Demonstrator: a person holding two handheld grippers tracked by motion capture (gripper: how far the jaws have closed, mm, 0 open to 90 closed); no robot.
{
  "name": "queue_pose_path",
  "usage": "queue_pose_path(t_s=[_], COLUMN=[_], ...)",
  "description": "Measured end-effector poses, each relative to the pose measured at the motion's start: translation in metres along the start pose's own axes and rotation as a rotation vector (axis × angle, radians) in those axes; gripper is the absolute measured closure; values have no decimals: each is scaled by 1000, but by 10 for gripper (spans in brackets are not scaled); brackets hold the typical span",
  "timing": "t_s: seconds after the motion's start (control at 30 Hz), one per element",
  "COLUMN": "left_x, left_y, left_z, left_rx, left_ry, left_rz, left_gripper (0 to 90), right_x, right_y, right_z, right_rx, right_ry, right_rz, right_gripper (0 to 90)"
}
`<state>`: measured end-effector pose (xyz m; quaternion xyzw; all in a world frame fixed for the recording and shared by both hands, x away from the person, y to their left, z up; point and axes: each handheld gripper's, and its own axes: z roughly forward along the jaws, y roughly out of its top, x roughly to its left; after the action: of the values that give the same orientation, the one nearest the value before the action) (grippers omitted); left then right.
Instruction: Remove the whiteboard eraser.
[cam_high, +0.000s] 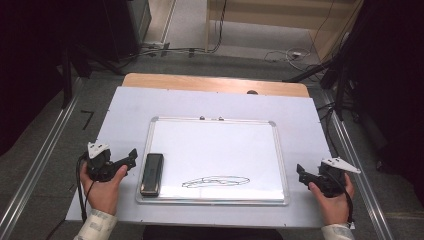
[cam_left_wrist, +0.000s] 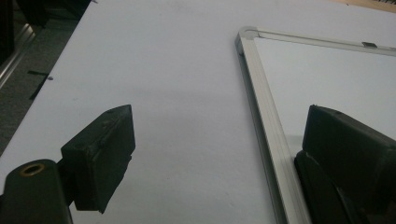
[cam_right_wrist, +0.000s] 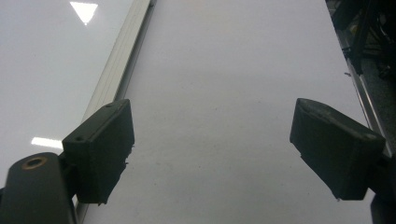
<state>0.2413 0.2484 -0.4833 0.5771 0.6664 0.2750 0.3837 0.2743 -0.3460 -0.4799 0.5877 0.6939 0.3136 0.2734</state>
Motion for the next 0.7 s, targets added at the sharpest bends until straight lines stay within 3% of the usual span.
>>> queue_pose_path(t_s=[0.7], left_x=[-11], left_y=[-7], left_z=[-3], left_rx=[26], left_ry=[-15], left_rz=[15], left_gripper=[103], right_x=[0], right_y=[-1], right_z=[-2], right_rx=[-3], right_ry=[-6], right_rz=[5], right_gripper=[125])
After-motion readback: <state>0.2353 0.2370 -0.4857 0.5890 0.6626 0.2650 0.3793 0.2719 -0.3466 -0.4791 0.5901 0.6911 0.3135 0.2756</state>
